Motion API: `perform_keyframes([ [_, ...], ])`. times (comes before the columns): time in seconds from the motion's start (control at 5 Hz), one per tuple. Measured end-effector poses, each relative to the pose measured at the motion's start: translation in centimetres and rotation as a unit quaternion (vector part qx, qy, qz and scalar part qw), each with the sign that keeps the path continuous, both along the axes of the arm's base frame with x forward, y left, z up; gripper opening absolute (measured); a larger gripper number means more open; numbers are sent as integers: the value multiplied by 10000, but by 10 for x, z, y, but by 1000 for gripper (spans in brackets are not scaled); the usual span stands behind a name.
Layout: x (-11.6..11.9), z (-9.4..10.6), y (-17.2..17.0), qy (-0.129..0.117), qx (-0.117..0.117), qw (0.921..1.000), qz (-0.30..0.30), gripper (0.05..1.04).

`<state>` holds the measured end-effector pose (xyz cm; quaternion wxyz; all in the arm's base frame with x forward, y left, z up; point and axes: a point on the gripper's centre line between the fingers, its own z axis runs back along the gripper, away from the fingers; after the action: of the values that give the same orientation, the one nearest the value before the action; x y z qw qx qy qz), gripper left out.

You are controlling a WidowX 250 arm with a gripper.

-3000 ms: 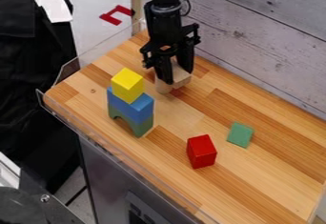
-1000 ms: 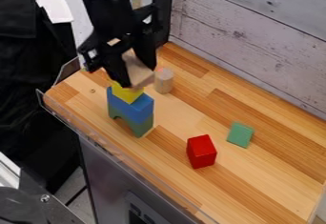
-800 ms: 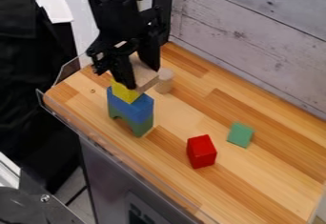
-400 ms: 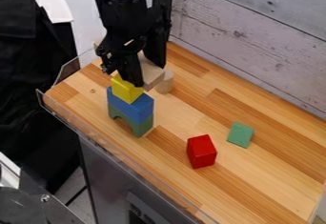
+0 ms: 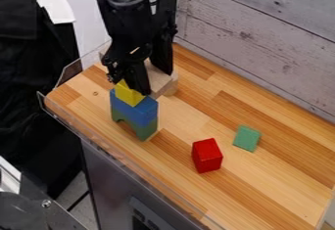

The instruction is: Put the cuboid off the cylinder and put it on the yellow square

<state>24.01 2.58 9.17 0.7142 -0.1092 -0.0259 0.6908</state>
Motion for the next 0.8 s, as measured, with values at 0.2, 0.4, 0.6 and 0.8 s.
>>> perform_keyframes([
  [0.2,-3,-5,-1,1,-98,9999,30,550],
  [0.4,-2,-4,2,-59,-120,9999,63,623],
  [0.6,-6,-9,1,97,-264,9996,-64,919],
  [0.8,-4,-8,4,98,-237,9996,-93,1004],
])
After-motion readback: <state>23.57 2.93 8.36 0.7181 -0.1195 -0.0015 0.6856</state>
